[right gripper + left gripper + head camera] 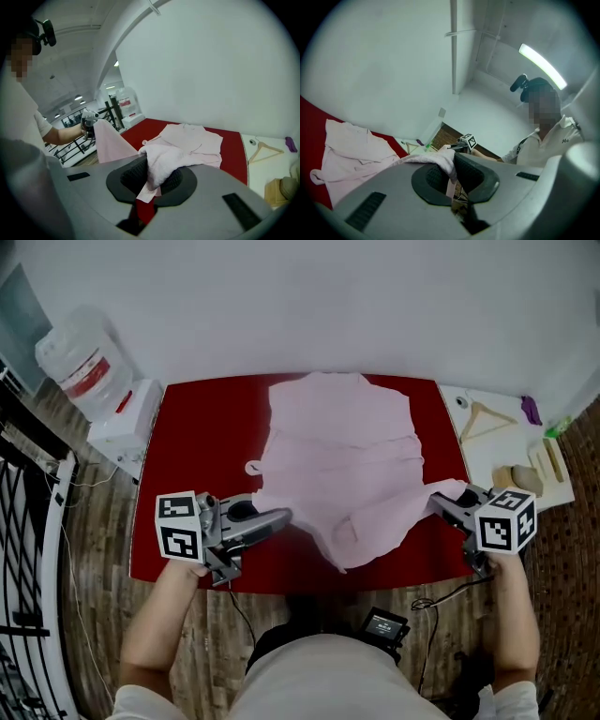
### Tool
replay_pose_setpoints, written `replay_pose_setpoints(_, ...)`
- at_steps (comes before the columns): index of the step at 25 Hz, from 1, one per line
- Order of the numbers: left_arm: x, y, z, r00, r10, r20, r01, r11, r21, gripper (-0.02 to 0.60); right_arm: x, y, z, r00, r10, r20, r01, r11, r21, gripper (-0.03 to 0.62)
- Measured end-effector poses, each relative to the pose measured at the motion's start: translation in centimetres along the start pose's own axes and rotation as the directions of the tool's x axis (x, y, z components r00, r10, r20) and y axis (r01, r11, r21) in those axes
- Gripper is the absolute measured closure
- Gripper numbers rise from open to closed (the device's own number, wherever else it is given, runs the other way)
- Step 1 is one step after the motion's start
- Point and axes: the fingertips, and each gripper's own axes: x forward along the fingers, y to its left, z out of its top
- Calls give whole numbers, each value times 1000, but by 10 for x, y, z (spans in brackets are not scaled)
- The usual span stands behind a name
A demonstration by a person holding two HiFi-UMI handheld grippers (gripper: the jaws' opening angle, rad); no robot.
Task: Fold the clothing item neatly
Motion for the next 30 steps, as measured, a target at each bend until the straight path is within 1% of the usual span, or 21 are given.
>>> replay_pose_setpoints(6, -1, 13, 24, 998, -57, -41, 58, 998, 19, 566, 12, -11, 28, 1000, -24, -5, 24, 1000, 16, 554)
replay_pose_setpoints(12, 7, 21, 45, 989, -95, -117, 102, 994, 47, 566, 29, -18, 47, 999, 0, -40, 0, 1000, 7, 553)
replay_pose_setpoints(16, 20, 29, 60, 983, -108, -146, 119, 991, 62, 566, 39, -24, 56, 999, 27, -41, -28, 1000, -9, 554)
replay_pose_setpoints(23, 27, 32, 72, 985, -111, -131, 124, 988, 91, 566, 42, -30, 61, 998, 59, -36, -60, 998, -23, 553)
replay_pose_setpoints(26, 32, 47, 85, 988, -100, -118, 111, 989, 95, 567, 48, -44, 72, 996, 77, -41, -78, 996, -33, 553)
replay_pose_setpoints(30, 44, 72, 106, 988, -87, -126, 99, 991, 89, 566, 58, -70, 90, 994, 92, -59, -95, 995, -38, 553)
